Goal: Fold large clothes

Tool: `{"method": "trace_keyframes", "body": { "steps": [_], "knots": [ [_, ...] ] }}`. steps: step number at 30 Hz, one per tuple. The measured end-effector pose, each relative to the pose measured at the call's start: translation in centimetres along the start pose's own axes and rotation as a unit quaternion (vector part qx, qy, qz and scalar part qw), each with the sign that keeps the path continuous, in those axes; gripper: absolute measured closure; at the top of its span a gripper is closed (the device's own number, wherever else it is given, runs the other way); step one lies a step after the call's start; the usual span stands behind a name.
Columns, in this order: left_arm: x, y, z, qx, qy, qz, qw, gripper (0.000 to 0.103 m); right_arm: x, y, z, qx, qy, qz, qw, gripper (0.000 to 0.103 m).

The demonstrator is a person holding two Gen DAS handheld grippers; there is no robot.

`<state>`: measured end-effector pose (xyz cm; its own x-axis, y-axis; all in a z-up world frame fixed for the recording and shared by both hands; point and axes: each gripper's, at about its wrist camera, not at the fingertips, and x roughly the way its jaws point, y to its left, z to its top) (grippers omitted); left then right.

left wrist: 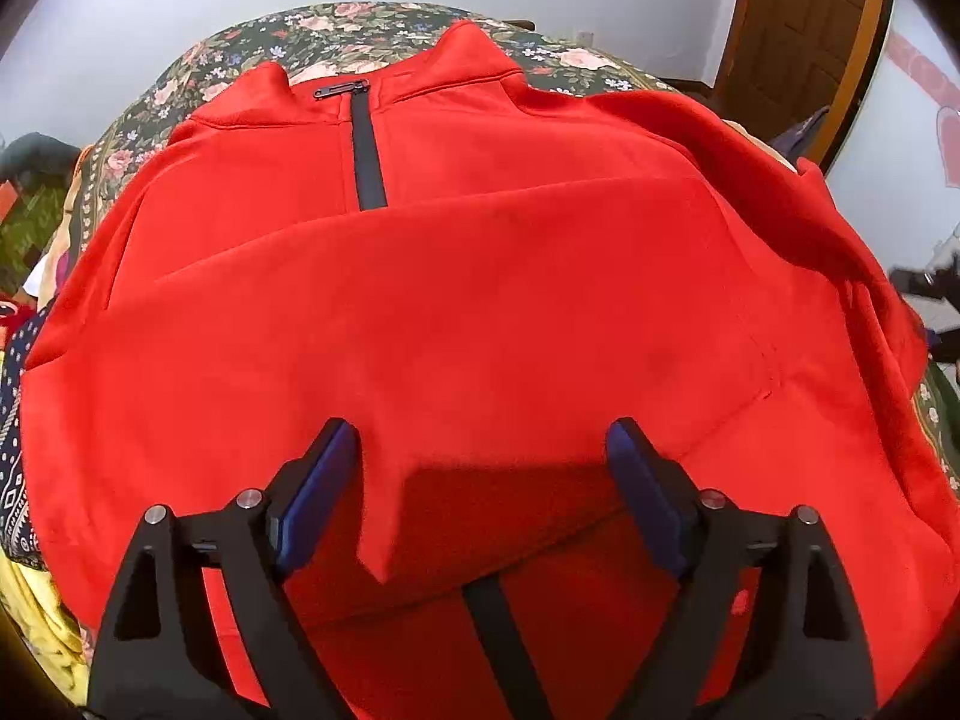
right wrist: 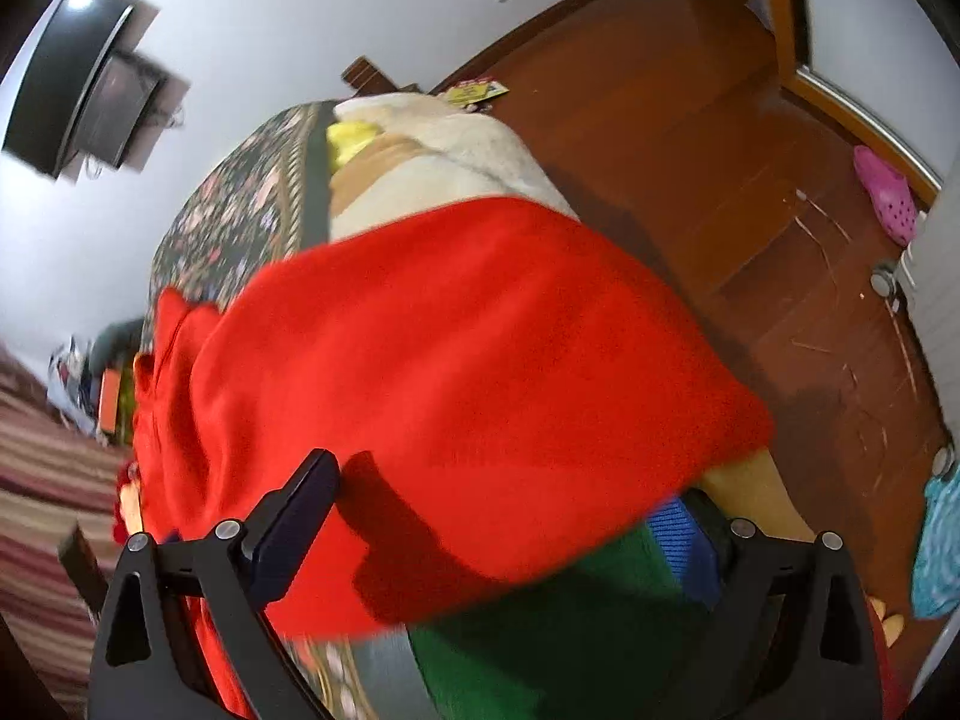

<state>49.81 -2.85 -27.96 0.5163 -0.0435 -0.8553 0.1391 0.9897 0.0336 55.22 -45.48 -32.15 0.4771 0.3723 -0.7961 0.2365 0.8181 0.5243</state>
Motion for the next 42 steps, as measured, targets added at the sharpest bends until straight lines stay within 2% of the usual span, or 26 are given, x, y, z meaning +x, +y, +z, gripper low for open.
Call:
{"method": "trace_keyframes", "body": {
  "steps": [2,4,6,7,9,12,16,20,23,27,31,35,39,42],
  "knots": [
    [0.0,0.0,-0.1,0.0,-0.002,0.001,1.0,0.016,0.7,0.3,0.7,-0.002,-0.01,-0.027,1.0,0.019],
    [0.0,0.0,-0.1,-0.001,-0.005,0.002,1.0,0.016,0.7,1.0,1.3,-0.014,-0.036,-0.053,0.998,0.037],
    [0.0,0.0,-0.2,-0.001,-0.008,0.003,1.0,0.016,0.2,1.8,1.7,-0.032,-0.064,-0.078,0.994,0.078],
    [0.0,0.0,-0.3,-0.001,-0.009,0.003,1.0,0.015,-0.2,2.4,1.9,-0.045,-0.077,-0.093,0.992,0.084],
    [0.0,0.0,-0.3,-0.002,-0.01,0.004,0.9999,0.015,-1.6,3.0,1.9,-0.063,-0.11,-0.096,0.987,0.092],
    [0.1,0.0,-0.3,-0.001,-0.01,0.007,0.9999,0.014,-4.9,3.6,2.0,-0.079,-0.157,-0.098,0.98,0.095],
    [0.3,0.0,-0.3,-0.004,-0.009,0.015,0.9998,0.01,-9.4,4.0,2.8,-0.066,-0.205,-0.109,0.971,0.097],
    [0.6,0.1,-0.4,-0.011,-0.007,0.022,0.9997,0.004,-12.9,5.5,1.6,-0.073,-0.238,-0.126,0.96,0.097],
    [0.6,0.4,-0.3,-0.018,-0.004,0.021,0.9996,0.003,-15.2,8.7,0.1,-0.105,-0.263,-0.117,0.952,0.097],
    [0.1,0.9,-0.6,-0.024,0.001,0.017,0.9996,0.003,-17.7,14.1,-1.0,-0.156,-0.275,-0.089,0.944,0.097],
    [-1.9,2.0,-1.6,-0.037,-0.006,-0.003,0.9993,0.004,-19.5,20.4,-1.5,-0.197,-0.267,-0.037,0.943,0.097],
    [-5.6,4.1,-2.8,-0.036,-0.034,-0.008,0.9987,0.004,-18.9,26.7,-2.6,-0.234,-0.24,0.004,0.942,0.097],
    [-10.2,6.8,-4.1,-0.023,-0.077,0.016,0.9967,0.004,-15.2,33.7,-5.5,-0.293,-0.2,0.014,0.935,0.097],
    [-12.8,9.0,-5.2,-0.025,-0.098,0.025,0.9945,0.004,-11.5,37.2,-7.8,-0.316,-0.151,0.026,0.936,0.097]
  ]
}}
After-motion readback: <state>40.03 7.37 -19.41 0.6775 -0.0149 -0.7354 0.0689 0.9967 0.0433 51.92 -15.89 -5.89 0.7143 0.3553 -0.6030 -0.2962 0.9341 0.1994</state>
